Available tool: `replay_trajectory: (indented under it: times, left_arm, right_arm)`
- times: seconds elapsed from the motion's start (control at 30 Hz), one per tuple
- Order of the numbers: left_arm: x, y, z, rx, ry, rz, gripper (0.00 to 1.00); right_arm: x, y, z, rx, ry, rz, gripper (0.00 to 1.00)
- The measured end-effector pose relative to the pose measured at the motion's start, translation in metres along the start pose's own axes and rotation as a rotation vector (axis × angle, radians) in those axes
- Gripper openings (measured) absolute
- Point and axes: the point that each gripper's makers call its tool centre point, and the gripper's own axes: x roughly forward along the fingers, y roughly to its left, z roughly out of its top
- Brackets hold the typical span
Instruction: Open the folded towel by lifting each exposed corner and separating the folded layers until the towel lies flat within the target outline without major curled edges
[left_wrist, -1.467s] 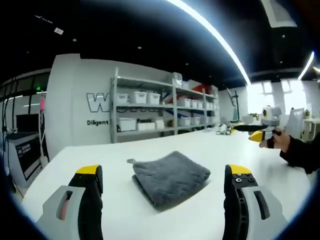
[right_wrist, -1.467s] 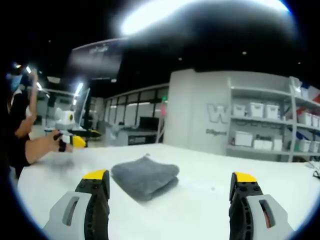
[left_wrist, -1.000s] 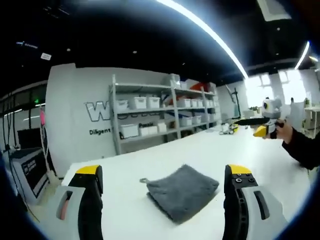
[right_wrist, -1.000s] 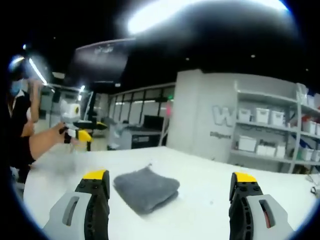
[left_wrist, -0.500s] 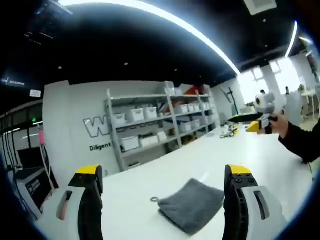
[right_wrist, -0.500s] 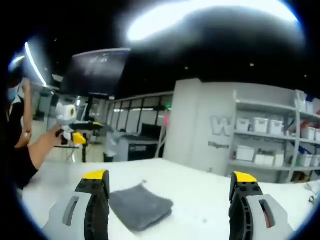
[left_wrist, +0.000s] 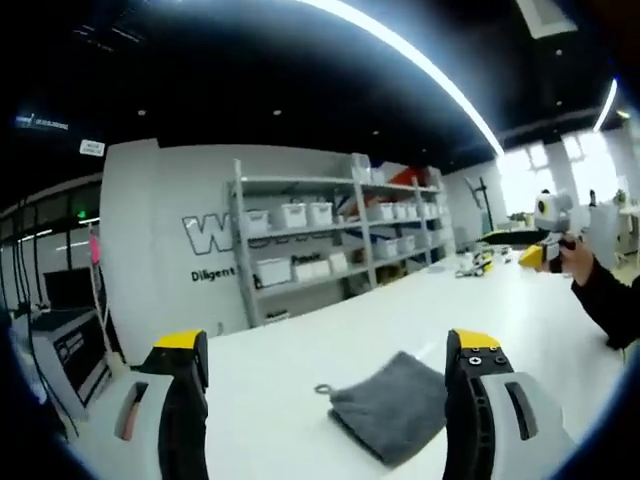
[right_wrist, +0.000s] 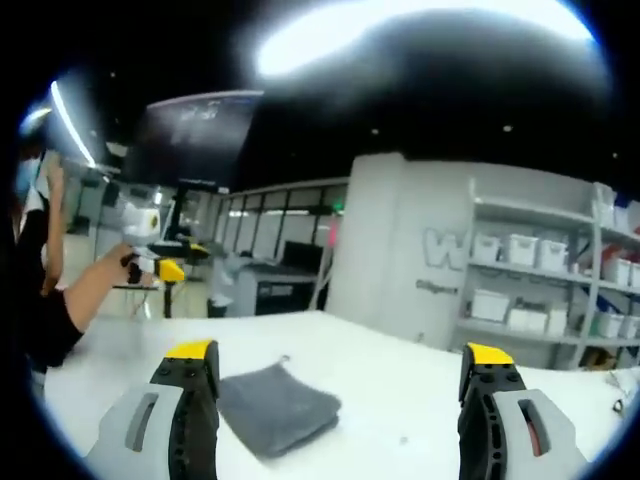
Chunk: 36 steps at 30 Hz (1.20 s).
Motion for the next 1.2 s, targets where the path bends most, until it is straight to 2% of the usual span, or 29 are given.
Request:
replay_trajectory:
  times: [0.03, 0.07, 0.1, 0.17, 0.23, 0.3, 0.4, 0.5, 0.83, 1.0, 1.2]
  left_arm:
    - [0.002, -0.005, -0.007, 0.02, 0.015, -0.033, 0.97]
    - [0.007, -0.009, -0.022, 0.024, 0.057, -0.063, 0.98]
    - [0.009, -0.009, -0.033, 0.017, 0.092, -0.06, 0.98]
    - [0.014, -0.007, -0.041, 0.028, 0.102, -0.049, 0.97]
    - [0.015, -0.012, -0.042, 0.018, 0.081, -0.085, 0.96]
    - [0.016, -0.018, -0.042, -0.031, 0.058, -0.128, 0.96]
    - [0.017, -0.016, -0.043, -0.031, 0.054, -0.131, 0.96]
    - [0.015, -0.019, -0.043, 0.002, 0.045, -0.151, 0.94]
    - [0.015, -0.018, -0.066, 0.003, 0.079, -0.175, 0.91]
    - [0.016, -0.024, -0.085, -0.007, 0.1, -0.208, 0.9]
    - [0.013, -0.028, -0.09, -0.015, 0.109, -0.217, 0.9]
  right_arm:
    - [0.004, 0.001, -0.003, -0.009, 0.002, 0.011, 1.0]
    - [0.006, 0.0, -0.006, -0.009, 0.004, 0.011, 1.0]
    - [0.01, -0.003, -0.012, -0.004, 0.019, 0.005, 1.0]
    - [0.014, -0.006, -0.021, 0.001, 0.039, -0.001, 1.0]
    - [0.016, -0.008, -0.026, -0.002, 0.046, 0.006, 1.0]
    - [0.017, -0.012, -0.028, 0.008, 0.04, 0.007, 1.0]
    - [0.018, -0.015, -0.03, 0.016, 0.033, 0.013, 1.0]
    - [0.019, -0.014, -0.03, 0.002, 0.026, 0.02, 1.0]
    - [0.022, -0.012, -0.036, -0.021, 0.02, 0.045, 1.0]
    - [0.029, -0.009, -0.052, -0.037, 0.052, 0.053, 1.0]
    - [0.032, -0.014, -0.059, -0.034, 0.06, 0.041, 1.0]
